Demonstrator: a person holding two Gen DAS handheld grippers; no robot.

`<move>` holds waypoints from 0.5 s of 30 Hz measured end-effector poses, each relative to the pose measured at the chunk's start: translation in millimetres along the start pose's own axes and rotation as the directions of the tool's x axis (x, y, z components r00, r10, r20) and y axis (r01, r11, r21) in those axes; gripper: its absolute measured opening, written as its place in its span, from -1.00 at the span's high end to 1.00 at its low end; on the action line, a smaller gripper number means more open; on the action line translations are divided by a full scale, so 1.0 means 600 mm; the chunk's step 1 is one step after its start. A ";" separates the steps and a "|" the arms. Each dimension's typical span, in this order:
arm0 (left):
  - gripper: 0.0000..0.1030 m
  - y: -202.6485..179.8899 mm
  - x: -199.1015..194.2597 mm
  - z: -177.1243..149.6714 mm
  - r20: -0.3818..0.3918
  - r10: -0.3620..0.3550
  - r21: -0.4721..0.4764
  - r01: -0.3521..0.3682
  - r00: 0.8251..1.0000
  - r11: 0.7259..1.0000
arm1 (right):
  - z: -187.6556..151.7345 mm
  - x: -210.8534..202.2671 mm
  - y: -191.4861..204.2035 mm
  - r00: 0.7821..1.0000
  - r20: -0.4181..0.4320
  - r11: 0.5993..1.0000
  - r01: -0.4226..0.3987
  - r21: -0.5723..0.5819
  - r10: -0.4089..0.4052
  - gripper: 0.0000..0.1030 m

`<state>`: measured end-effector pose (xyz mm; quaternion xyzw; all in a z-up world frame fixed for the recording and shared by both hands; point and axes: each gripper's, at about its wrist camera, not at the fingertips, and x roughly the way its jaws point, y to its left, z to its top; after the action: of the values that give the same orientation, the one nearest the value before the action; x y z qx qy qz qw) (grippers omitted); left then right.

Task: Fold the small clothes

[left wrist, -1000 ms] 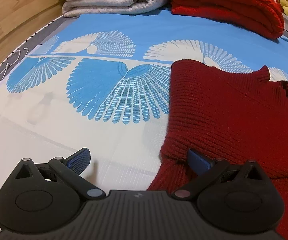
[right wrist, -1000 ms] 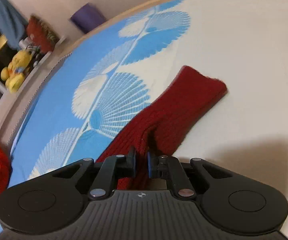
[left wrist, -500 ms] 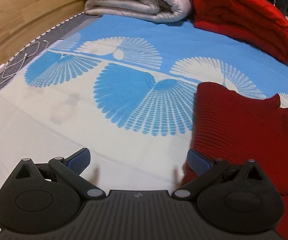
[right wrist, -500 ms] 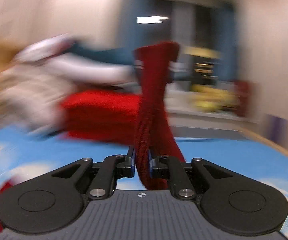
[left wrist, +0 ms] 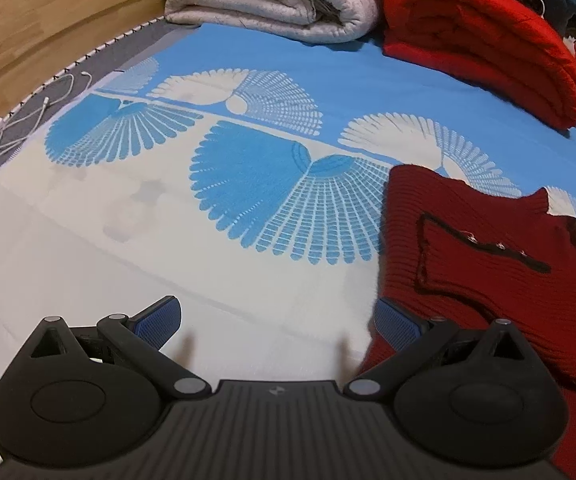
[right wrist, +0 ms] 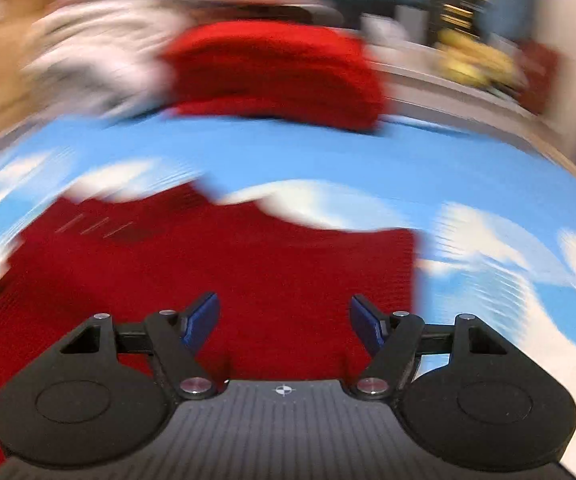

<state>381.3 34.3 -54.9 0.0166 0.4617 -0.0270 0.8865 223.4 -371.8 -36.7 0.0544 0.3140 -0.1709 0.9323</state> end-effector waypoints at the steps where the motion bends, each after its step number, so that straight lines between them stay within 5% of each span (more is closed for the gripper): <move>1: -1.00 -0.002 0.001 -0.001 -0.003 -0.001 0.007 0.001 1.000 1.000 | -0.005 0.016 -0.024 0.999 -0.015 0.999 0.034 0.030 -0.034 -0.41; 4: -1.00 -0.014 0.007 -0.005 -0.007 0.009 0.036 -0.009 1.000 0.999 | -0.053 0.086 -0.058 0.978 -0.189 0.996 0.091 0.009 -0.087 -0.41; 5: -1.00 -0.017 0.011 -0.006 -0.010 0.017 0.047 -0.016 1.000 0.999 | -0.069 0.102 -0.063 0.970 -0.222 0.995 0.100 -0.010 -0.100 -0.63; 6: -1.00 -0.020 0.014 -0.007 -0.011 0.023 0.055 -0.022 1.000 0.998 | -0.083 0.099 -0.067 0.977 -0.172 0.992 0.125 0.000 -0.123 -0.72; 10: -1.00 -0.025 0.017 -0.011 -0.004 0.041 0.091 -0.040 0.999 0.995 | -0.072 0.050 -0.087 0.975 -0.188 0.985 0.140 0.097 -0.120 -0.68; 15: -1.00 -0.030 0.001 -0.022 0.010 0.025 0.138 -0.026 1.000 0.990 | -0.109 -0.107 -0.102 0.991 -0.132 0.987 0.042 0.158 -0.021 -0.73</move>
<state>369.4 16.8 -62.9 0.0837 0.4548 -0.0476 0.8854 117.0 -397.4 -49.6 0.1355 0.3602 -0.2062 0.8996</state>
